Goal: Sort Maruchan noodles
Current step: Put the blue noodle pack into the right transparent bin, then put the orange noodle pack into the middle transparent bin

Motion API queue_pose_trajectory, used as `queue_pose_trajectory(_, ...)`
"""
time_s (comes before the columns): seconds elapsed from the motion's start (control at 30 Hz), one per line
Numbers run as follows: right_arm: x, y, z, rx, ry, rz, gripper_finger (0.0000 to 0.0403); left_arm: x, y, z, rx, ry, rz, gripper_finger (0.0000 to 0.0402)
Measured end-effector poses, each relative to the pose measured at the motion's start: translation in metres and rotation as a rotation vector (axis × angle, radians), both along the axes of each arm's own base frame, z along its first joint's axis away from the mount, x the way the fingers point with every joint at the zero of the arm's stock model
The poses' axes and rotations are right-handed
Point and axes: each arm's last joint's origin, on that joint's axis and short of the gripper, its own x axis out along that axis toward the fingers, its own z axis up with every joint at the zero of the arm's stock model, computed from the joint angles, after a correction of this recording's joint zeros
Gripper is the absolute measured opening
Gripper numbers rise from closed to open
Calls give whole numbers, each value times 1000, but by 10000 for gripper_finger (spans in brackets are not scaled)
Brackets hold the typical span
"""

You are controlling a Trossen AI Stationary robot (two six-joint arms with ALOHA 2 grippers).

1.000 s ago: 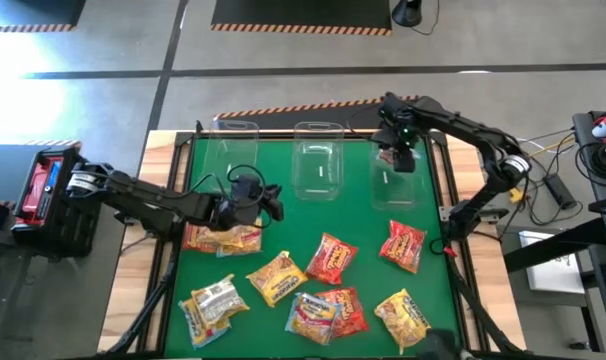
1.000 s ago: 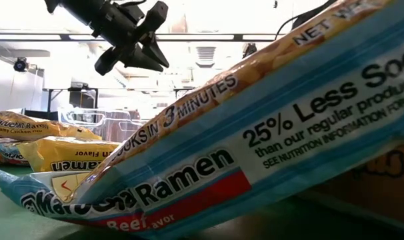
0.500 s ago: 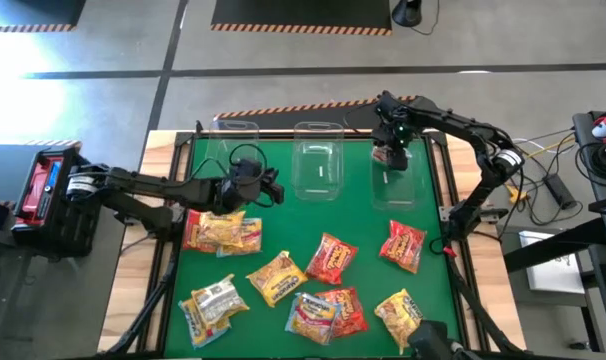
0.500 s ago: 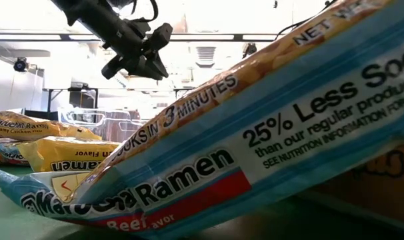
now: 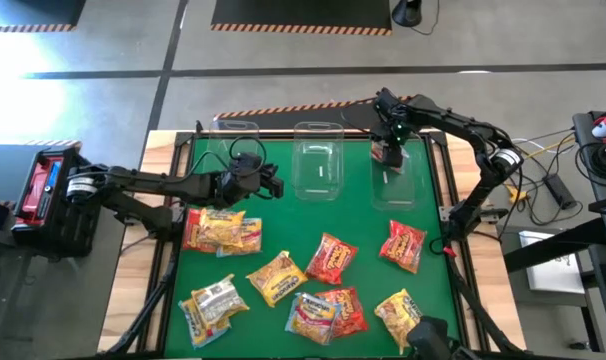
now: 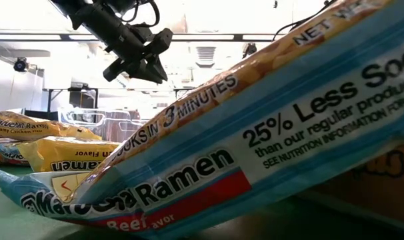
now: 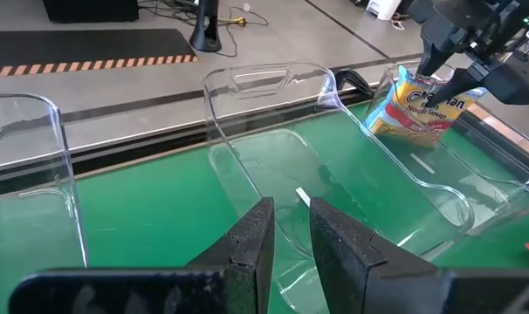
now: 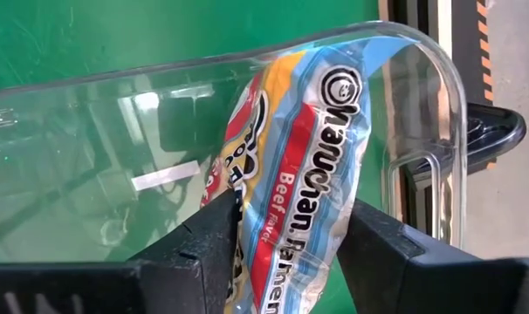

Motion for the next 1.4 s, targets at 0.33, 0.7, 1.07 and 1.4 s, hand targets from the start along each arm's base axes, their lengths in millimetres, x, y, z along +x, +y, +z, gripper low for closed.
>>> queue_pose_trajectory(0.33, 2, -6, 1, -118, 52, 47, 143, 0, 0, 0, -2, -4, 2, 59)
queue_pose_trajectory(0.7, 4, -10, 9, -168, 55, 48, 132, 0, 0, 0, -7, -10, 5, 59)
queue_pose_trajectory(1.07, 8, -17, 38, -254, -3, -25, 128, 0, 0, 0, -10, -11, 1, 59)
queue_pose_trajectory(1.4, 10, -5, 69, -113, -146, -425, 125, 2, -2, -1, -103, -61, -56, 59)
